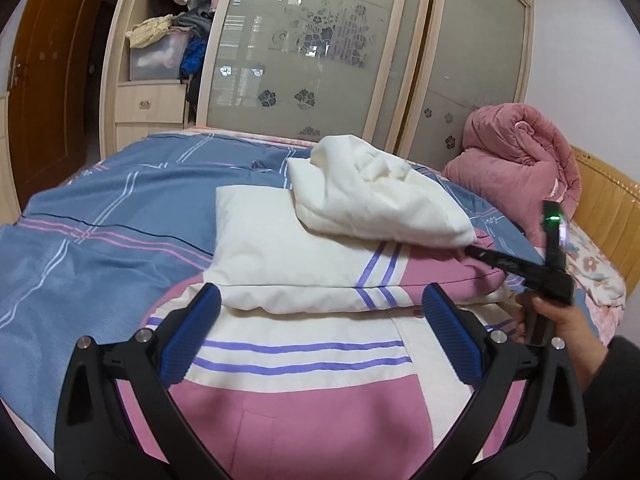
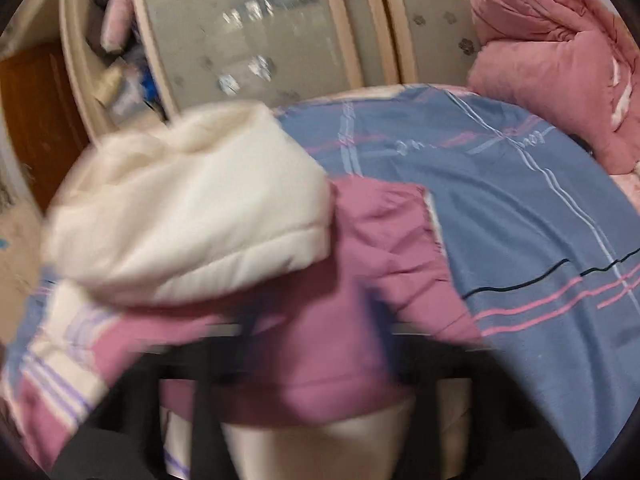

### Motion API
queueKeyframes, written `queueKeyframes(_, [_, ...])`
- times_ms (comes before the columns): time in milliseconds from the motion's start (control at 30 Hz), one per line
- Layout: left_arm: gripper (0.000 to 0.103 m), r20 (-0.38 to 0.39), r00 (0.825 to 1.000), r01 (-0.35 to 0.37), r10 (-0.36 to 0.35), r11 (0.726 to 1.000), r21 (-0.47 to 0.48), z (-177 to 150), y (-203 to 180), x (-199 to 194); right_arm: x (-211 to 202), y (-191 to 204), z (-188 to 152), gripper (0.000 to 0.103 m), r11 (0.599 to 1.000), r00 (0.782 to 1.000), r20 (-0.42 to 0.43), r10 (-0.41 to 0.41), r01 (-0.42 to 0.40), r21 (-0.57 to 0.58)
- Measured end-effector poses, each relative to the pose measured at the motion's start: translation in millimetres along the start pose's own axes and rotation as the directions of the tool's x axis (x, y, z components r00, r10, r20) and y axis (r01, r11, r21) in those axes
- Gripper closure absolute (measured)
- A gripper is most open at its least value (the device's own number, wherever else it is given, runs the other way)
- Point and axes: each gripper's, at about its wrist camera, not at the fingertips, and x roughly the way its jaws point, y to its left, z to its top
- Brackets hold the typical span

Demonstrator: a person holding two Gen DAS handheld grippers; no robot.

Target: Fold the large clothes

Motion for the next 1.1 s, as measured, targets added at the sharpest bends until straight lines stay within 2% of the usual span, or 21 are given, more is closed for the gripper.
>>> queueKeyframes(33, [0.002, 0.002, 1.000, 0.005, -0.005, 1.000, -0.010, 0, 1, 0, -19, 4, -4, 0.006, 1.000, 0.999, 0.039, 0.010, -0.011, 0.017])
queueKeyframes(100, [0.002, 0.004, 0.999, 0.033, -0.033, 0.998, -0.049, 0, 7, 2, -49, 4, -15, 0.006, 0.995, 0.995, 0.068, 0.070, -0.074, 0.063])
queueKeyframes(167, [0.002, -0.002, 0.997, 0.071, -0.071, 0.994, -0.089, -2, 13, 4, -88, -3, -40, 0.002, 0.973, 0.977, 0.161, 0.141, -0.166, 0.158])
queueKeyframes(233, [0.002, -0.013, 0.991, 0.132, -0.135, 0.980, -0.148, -5, 19, 8, -110, -11, -51, 0.001, 0.951, 0.971, 0.185, 0.152, -0.195, 0.242])
queueKeyframes(267, [0.002, -0.019, 0.985, 0.166, -0.172, 0.970, -0.178, -6, 23, 11, -119, -13, -51, 0.001, 0.931, 0.961, 0.204, 0.188, -0.241, 0.275])
queueKeyframes(367, [0.002, -0.002, 0.955, 0.282, -0.297, 0.908, -0.310, -3, 37, 23, -137, -7, -42, 0.001, 0.918, 0.936, 0.265, 0.233, -0.301, 0.257])
queueKeyframes(433, [0.002, 0.007, 0.942, 0.310, -0.335, 0.864, -0.397, 7, 45, 38, -149, -3, -41, 0.001, 0.941, 0.932, 0.305, 0.193, -0.264, 0.210])
queueKeyframes(500, [0.002, 0.002, 0.907, 0.370, -0.420, 0.797, -0.477, 22, 48, 67, -155, -8, -39, 0.001, 0.946, 0.932, 0.309, 0.187, -0.256, 0.200])
queueKeyframes(567, [0.002, -0.026, 0.890, 0.372, -0.455, 0.758, -0.536, 36, 51, 103, -154, -17, -40, 0.001, 0.923, 0.926, 0.318, 0.202, -0.289, 0.253])
queueKeyframes(667, [0.004, -0.096, 0.839, 0.351, -0.536, 0.667, -0.657, 45, 55, 168, -148, -28, -40, 0.001, 0.897, 0.925, 0.305, 0.227, -0.320, 0.304])
queueKeyframes(700, [0.007, -0.112, 0.828, 0.334, -0.549, 0.644, -0.688, 45, 56, 189, -148, -29, -42, 0.001, 0.899, 0.926, 0.308, 0.219, -0.314, 0.305])
queueKeyframes(733, [0.020, -0.112, 0.831, 0.316, -0.546, 0.628, -0.711, 45, 58, 204, -146, -28, -41, 0.001, 0.903, 0.928, 0.307, 0.210, -0.305, 0.304])
queueKeyframes(767, [0.028, -0.104, 0.833, 0.301, -0.544, 0.603, -0.739, 44, 62, 220, -145, -29, -41, 0.001, 0.903, 0.929, 0.304, 0.212, -0.306, 0.303])
queueKeyframes(800, [0.045, -0.088, 0.832, 0.295, -0.548, 0.572, -0.765, 41, 65, 231, -141, -27, -41, 0.001, 0.903, 0.929, 0.299, 0.219, -0.310, 0.298])
queueKeyframes(833, [0.068, -0.069, 0.838, 0.287, -0.541, 0.545, -0.788, 38, 68, 238, -139, -27, -41, 0.001, 0.906, 0.932, 0.290, 0.218, -0.304, 0.295])
queueKeyframes(900, [0.082, -0.034, 0.856, 0.275, -0.516, 0.511, -0.814, 35, 71, 240, -134, -26, -40, 0.001, 0.904, 0.935, 0.274, 0.227, -0.307, 0.297])
queueKeyframes(933, [0.085, -0.024, 0.858, 0.286, -0.512, 0.517, -0.807, 37, 66, 235, -133, -25, -40, 0.001, 0.905, 0.933, 0.272, 0.235, -0.312, 0.290])
queueKeyframes(967, [0.086, -0.013, 0.853, 0.320, -0.521, 0.544, -0.776, 42, 55, 223, -134, -23, -40, 0.001, 0.910, 0.934, 0.270, 0.235, -0.309, 0.276])
queueKeyframes(1033, [0.087, -0.014, 0.863, 0.358, -0.505, 0.630, -0.689, 50, 31, 191, -137, -22, -38, 0.001, 0.920, 0.932, 0.277, 0.233, -0.304, 0.248])
queueKeyframes(1067, [0.087, -0.016, 0.864, 0.373, -0.504, 0.660, -0.652, 51, 20, 176, -139, -22, -38, 0.001, 0.923, 0.932, 0.281, 0.230, -0.300, 0.239])
queueKeyframes(1100, [0.087, -0.011, 0.855, 0.405, -0.518, 0.681, -0.610, 49, 4, 154, -139, -22, -38, 0.001, 0.924, 0.932, 0.282, 0.229, -0.299, 0.238])
